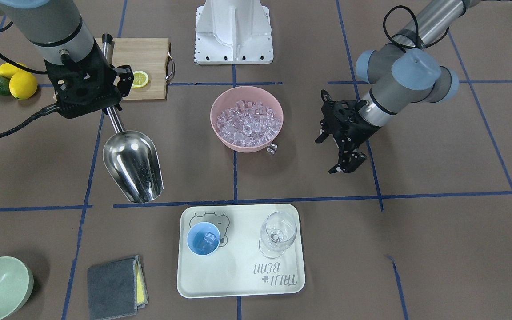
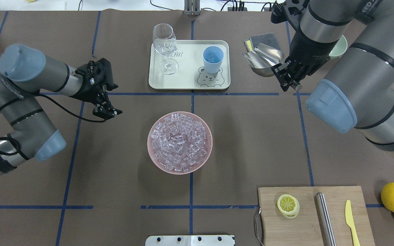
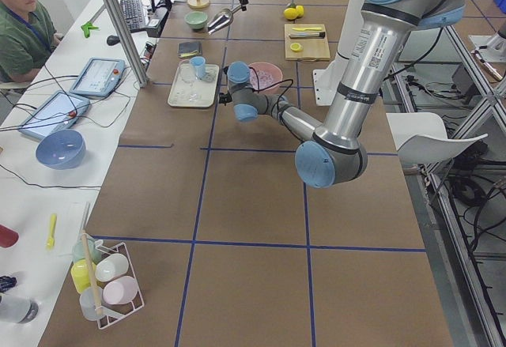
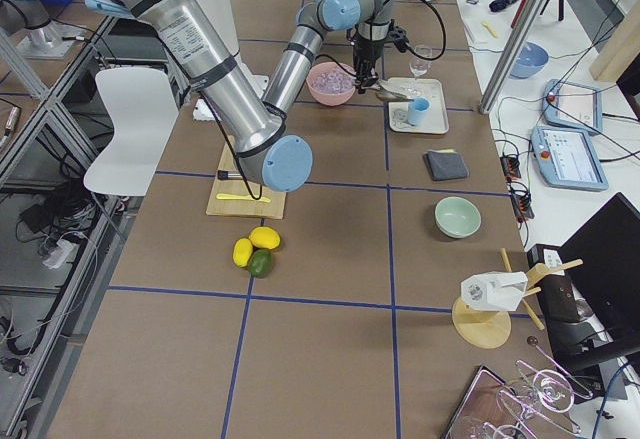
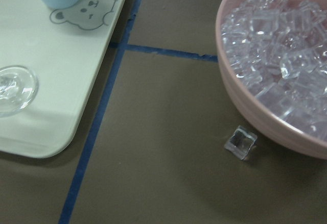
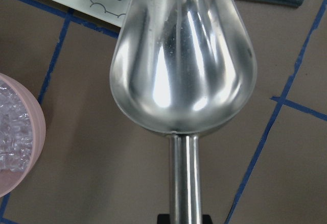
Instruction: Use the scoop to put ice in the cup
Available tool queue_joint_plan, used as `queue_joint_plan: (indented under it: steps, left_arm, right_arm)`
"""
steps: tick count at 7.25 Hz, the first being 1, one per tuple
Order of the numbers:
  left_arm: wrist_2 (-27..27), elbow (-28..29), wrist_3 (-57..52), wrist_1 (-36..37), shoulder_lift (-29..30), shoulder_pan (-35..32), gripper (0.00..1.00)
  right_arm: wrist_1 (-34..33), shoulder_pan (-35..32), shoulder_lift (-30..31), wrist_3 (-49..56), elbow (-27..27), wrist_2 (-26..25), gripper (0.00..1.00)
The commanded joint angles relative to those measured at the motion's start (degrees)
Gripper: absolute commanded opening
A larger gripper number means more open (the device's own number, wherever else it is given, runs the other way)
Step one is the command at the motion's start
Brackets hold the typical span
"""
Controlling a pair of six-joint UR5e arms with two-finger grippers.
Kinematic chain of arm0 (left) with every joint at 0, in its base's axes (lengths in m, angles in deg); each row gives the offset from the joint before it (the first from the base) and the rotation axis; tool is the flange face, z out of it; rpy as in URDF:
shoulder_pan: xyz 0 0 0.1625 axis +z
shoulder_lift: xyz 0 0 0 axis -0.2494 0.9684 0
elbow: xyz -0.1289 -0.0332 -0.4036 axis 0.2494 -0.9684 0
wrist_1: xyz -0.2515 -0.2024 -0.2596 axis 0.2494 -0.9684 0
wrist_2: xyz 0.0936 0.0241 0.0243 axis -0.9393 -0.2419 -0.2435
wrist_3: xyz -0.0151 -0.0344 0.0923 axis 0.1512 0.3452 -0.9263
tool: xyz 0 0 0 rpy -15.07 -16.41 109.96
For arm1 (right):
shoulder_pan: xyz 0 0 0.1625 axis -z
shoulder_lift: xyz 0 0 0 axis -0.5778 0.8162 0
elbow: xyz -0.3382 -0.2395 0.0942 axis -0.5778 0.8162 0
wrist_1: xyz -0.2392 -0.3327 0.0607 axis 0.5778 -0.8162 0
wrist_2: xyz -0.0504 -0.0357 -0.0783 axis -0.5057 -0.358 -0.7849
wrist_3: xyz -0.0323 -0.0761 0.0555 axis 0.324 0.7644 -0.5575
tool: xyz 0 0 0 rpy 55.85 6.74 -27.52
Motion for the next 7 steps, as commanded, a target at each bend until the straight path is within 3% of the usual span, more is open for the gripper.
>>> queue_joint_plan:
  steps: [1, 2, 4, 7]
  left_arm:
    - [0.06, -0.27, -1.94, 3.46, -2.32, -8.26, 1.0]
    - [-0.11, -0.1, -1.94, 7.83, -3.47, -12.55, 1.0]
    - [0.85, -0.01, -1.85, 23.44, -3.39, -23.78, 1.0]
    - [4.72, 1.92, -1.24, 35.77, -4.0, -31.83, 1.0]
  right_arm:
    - [0.09, -0.59, 1.88, 0.45, -1.32, -0.04, 0.0]
    - [1.4, -0.94, 3.63, 0.54, -1.76, -0.12, 0.0]
    - [10.16, -2.17, 10.65, 0.89, -2.12, 0.22, 0.0]
    - [10.37, -3.49, 15.22, 0.98, -3.86, 0.05, 0.0]
